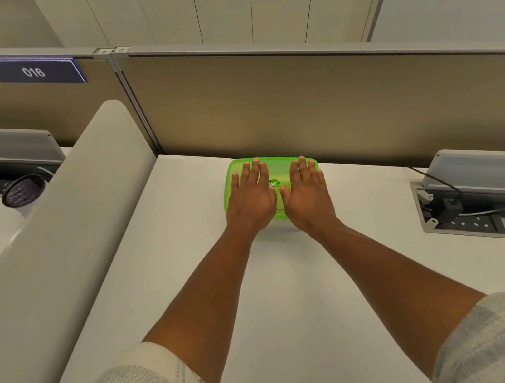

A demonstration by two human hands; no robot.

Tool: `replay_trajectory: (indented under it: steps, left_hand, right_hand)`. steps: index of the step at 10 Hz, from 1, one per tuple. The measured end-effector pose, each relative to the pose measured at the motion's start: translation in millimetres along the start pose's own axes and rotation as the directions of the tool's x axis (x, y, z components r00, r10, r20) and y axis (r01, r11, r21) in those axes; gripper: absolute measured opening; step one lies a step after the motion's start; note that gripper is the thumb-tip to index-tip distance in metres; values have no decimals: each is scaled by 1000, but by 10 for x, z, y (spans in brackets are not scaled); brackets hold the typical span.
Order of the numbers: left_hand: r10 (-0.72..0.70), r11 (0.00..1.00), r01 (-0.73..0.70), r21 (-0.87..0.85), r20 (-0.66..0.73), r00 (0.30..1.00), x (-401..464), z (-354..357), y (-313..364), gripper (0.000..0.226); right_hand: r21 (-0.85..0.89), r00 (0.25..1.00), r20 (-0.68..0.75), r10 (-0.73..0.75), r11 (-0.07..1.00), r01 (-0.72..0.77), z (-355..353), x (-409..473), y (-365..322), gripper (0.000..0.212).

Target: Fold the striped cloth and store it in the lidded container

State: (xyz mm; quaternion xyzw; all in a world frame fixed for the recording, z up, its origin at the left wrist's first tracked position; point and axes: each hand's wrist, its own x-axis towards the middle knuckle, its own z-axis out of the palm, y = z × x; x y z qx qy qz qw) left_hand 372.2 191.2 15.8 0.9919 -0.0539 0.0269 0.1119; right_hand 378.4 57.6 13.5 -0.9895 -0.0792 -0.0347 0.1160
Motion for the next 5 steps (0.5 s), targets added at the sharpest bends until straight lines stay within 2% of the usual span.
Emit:
replay_trajectory:
  steps: [3, 5]
  left_hand:
    - [-5, 999, 5, 41, -11, 1000, -13, 107, -16, 61]
    - [-38, 999, 38, 10, -11, 999, -43, -11, 90, 62]
  right_hand:
    - [-43, 1000, 16, -2, 999, 3, 95, -15, 37, 62]
    - [9, 999, 36, 16, 1000, -16, 21, -12, 13, 65]
